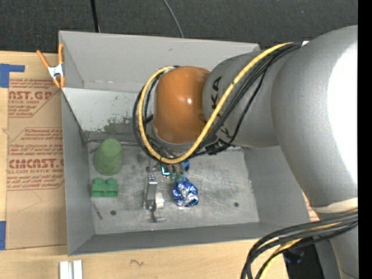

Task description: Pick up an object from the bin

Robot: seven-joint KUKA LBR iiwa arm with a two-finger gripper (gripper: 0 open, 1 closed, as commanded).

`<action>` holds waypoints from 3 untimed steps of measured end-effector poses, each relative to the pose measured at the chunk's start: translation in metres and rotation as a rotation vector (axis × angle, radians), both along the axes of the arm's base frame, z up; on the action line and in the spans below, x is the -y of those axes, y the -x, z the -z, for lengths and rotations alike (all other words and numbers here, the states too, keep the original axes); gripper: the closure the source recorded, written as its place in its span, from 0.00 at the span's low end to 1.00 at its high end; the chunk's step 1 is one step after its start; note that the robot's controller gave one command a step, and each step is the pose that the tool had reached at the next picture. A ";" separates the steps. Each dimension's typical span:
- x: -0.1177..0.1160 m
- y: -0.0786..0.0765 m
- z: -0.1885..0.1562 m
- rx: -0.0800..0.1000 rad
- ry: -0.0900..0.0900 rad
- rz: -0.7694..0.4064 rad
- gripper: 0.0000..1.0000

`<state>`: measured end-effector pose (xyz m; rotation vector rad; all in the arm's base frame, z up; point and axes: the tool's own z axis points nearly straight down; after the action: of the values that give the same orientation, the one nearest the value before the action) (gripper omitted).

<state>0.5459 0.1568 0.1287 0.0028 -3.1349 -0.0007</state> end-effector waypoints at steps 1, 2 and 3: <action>0.158 0.026 0.057 0.017 -0.001 -0.132 0.00; 0.155 0.027 0.057 0.013 -0.001 -0.136 1.00; 0.155 0.029 0.058 0.005 -0.001 -0.135 0.00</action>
Offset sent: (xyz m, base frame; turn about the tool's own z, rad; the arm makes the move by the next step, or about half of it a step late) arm -0.0288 -0.1560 -0.0587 -0.1353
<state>0.5170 0.0013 0.0705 0.2144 -3.1327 -0.0019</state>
